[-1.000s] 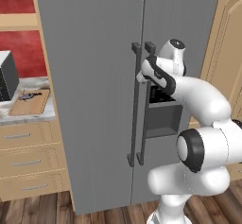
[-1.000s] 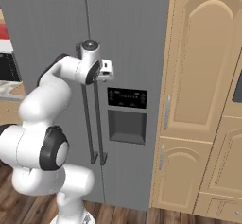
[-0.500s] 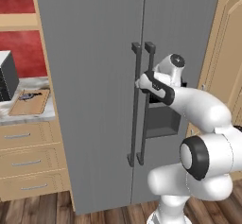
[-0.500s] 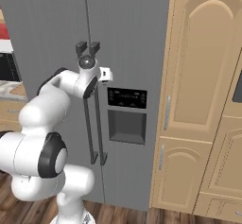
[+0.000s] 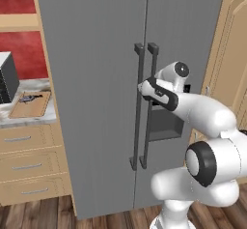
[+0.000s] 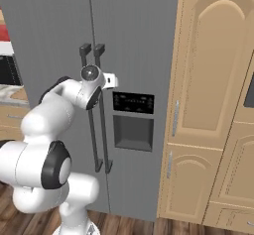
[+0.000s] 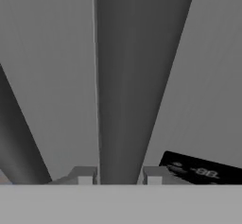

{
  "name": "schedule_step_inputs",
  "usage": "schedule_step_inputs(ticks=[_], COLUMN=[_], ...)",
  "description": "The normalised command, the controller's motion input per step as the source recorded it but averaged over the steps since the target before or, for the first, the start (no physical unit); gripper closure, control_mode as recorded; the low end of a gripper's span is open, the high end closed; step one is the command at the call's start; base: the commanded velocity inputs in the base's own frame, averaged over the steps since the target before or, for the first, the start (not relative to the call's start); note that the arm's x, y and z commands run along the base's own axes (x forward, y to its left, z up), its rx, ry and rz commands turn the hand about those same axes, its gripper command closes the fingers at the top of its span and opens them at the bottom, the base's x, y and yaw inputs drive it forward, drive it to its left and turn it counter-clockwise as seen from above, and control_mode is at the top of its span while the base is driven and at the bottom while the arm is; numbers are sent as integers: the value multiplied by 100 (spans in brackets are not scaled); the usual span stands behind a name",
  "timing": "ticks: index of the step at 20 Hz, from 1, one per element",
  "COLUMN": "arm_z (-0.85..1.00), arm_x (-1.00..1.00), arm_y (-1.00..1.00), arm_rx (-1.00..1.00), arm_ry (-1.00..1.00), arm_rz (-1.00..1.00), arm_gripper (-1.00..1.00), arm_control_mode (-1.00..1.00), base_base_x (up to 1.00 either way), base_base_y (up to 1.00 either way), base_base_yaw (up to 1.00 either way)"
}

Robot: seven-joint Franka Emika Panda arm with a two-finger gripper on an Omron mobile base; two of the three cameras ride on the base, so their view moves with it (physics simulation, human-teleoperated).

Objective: Retrieve a lemon from the fridge and place it on the cutting board with the fish.

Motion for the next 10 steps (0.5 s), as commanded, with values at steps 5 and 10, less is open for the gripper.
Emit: schedule_step_inputs(ticks=[5, 10], arm_z=[10, 32], arm_x=[-23, -81], arm_y=[-4, -33], arm_rx=[0, 0], arm_ry=[0, 0], arm_rz=[0, 0], arm_gripper=[100, 100], arm_control_mode=[-100, -100], base_base_x=[0, 0], base_base_y=[0, 0], base_base_yaw=[0, 0])
